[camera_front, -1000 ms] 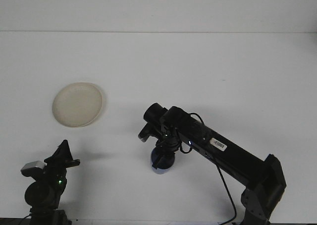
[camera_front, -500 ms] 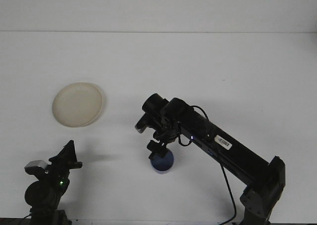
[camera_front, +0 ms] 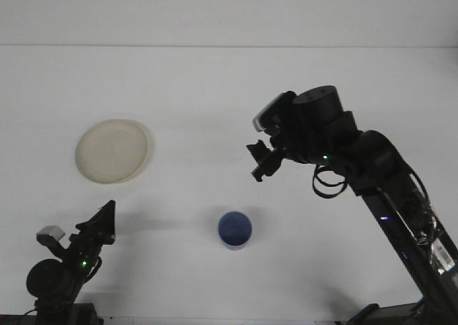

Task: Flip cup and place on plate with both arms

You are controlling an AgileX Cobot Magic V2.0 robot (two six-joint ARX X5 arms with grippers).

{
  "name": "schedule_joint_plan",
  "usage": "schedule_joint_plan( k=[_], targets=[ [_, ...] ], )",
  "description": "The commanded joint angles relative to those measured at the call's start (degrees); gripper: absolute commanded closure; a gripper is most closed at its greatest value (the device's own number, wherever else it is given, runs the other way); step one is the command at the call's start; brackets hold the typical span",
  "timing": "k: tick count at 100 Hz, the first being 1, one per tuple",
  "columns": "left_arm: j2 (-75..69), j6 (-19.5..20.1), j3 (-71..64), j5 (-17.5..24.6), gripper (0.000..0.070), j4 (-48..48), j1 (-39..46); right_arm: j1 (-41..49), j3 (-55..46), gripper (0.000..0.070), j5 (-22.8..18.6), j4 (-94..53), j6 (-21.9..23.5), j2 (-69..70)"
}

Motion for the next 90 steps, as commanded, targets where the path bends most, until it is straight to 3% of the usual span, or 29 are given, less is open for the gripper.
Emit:
schedule_joint_plan(
  k=[1,16,39,44,55,60,73,90],
  targets=[
    [3.1,3.9,3.9,0.5,0.0685,0.8,-0.1,-1.4,-3.9,0.0338,-0.3,3.1,-0.4,-2.4],
    [16.2,15.0,16.3,2.0,0.0686,-3.9,-0.8,-7.1,-22.1,0.0342,-0.3,19.0,2.0,-13.5],
    [41.0,31.0,39.8,7.3,0.0675,-21.6,-4.2,-15.6,-46.8,0.0343,-0.3,39.5,5.3,-29.5],
    [45.8,33.5,44.2,8.3,0.0612,-25.2,-5.6,-17.1,-50.6,0.0342,-0.3,41.4,5.3,-32.2],
    [54.6,37.0,52.6,9.1,0.0344,-31.9,-9.6,-19.8,-57.2,0.0343,-0.3,43.9,5.3,-37.5],
    [58.1,38.8,55.8,9.1,0.0271,-34.7,-11.8,-21.0,-59.8,0.0342,-0.3,44.9,5.3,-39.5],
    [66.3,43.6,63.1,9.1,0.0263,-41.8,-18.1,-23.4,-64.8,0.0342,-0.3,46.1,5.4,-43.6],
    [75.1,45.4,69.3,9.0,0.0229,-48.4,-26.8,-25.2,-67.7,0.0343,-0.3,45.9,5.3,-45.8]
  ],
)
